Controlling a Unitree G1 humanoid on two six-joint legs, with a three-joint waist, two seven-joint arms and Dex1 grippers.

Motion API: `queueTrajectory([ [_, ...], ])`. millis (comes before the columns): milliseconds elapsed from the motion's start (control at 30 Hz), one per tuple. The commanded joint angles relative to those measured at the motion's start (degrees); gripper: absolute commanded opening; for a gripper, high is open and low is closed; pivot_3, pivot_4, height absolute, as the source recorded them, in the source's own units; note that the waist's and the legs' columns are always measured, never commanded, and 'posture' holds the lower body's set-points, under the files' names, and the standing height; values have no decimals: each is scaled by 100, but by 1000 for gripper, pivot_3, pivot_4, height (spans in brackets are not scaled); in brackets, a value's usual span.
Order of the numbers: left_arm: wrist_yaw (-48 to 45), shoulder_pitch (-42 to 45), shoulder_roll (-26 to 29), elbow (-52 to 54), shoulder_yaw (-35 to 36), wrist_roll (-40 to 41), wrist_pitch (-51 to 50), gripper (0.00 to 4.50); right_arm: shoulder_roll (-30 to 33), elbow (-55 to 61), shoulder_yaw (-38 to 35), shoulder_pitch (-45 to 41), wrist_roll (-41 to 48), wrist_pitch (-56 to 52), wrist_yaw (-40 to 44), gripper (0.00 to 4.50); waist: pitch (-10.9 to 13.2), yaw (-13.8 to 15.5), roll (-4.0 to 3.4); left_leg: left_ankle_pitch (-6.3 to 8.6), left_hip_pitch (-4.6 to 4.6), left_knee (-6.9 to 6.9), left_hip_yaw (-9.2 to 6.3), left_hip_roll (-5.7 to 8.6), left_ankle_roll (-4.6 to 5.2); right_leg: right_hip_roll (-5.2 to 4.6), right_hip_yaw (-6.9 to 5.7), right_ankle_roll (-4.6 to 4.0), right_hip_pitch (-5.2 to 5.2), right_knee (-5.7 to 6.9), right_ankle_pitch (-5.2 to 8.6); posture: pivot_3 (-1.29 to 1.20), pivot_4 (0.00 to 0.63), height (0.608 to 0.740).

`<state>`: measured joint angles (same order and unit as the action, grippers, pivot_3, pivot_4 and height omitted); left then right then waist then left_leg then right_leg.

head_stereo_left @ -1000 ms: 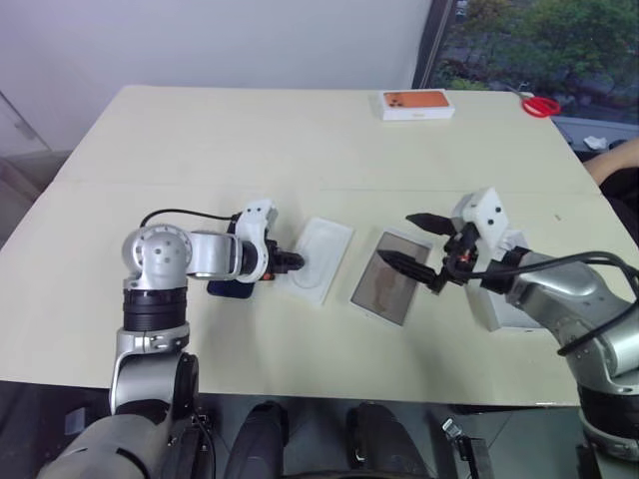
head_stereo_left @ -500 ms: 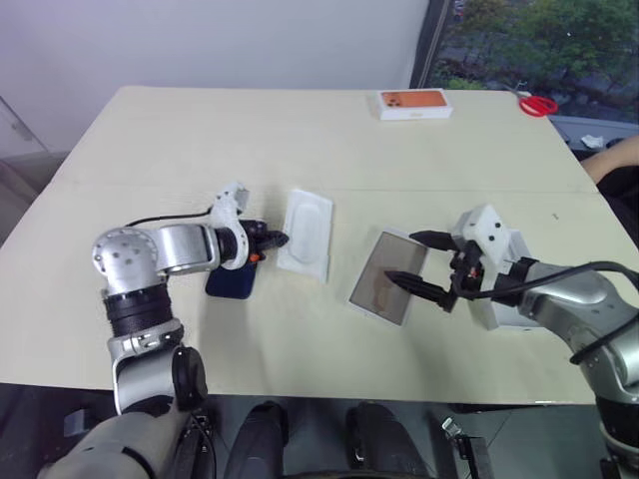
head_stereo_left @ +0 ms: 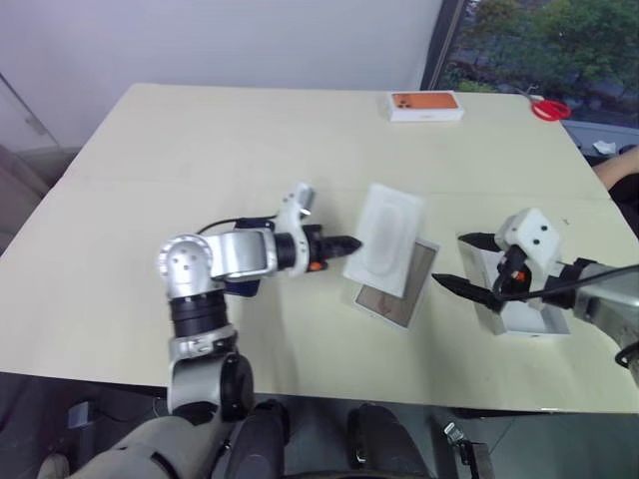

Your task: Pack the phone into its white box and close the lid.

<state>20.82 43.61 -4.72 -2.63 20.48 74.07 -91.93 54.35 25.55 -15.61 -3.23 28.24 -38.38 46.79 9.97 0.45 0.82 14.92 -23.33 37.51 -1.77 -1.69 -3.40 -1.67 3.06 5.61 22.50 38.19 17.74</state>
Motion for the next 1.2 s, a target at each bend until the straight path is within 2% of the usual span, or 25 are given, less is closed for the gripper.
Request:
queueTrajectory([
  [33, 157, 108, -61, 139, -114, -129, -18, 26, 31, 158, -365, 86, 2, 95, -12, 4500, -1, -35, -1, 0, 4, -5, 0, -1, 0, 3, 2, 0, 0, 1, 0, 0, 150, 740],
  [433, 167, 84, 179, 139, -844, -349, -57, 26, -123, 279, -340, 142, 19, 69, -203, 4500, -1, 7, -2, -5, 5, -8, -1, -1, -9, 4, 2, 0, -1, 0, 0, 0, 150, 740],
  [767, 195, 3, -53, 128, -816, -476, -57, 26, -156, 251, -220, -23, 21, 54, -231, 4500, -1, 15, -2, -5, 4, -7, -1, 0, -9, 3, 2, 0, -1, -1, 0, 0, 150, 740],
  [867, 174, -25, -34, 136, -877, -526, -57, 888, -150, 247, -211, -51, 32, 50, -218, 4500, -1, 18, -2, -5, 4, -7, -1, 0, -9, 3, 1, 0, -1, -1, 0, 0, 150, 740],
  [1067, 143, 13, 29, 124, -761, -484, -57, 3827, -144, 242, -183, -91, 36, 38, -215, 4500, -1, 15, -2, -5, 4, -8, -1, 0, -9, 3, 1, 0, -1, -1, 0, 0, 150, 740],
  [1200, -174, 187, 387, 347, -500, -456, 26, 3827, -229, 301, 34, -277, 18, -106, -392, 4500, -1, -4, -2, -5, 4, -8, -1, 0, -10, 4, 1, 0, 0, -1, 0, 0, 150, 740],
])
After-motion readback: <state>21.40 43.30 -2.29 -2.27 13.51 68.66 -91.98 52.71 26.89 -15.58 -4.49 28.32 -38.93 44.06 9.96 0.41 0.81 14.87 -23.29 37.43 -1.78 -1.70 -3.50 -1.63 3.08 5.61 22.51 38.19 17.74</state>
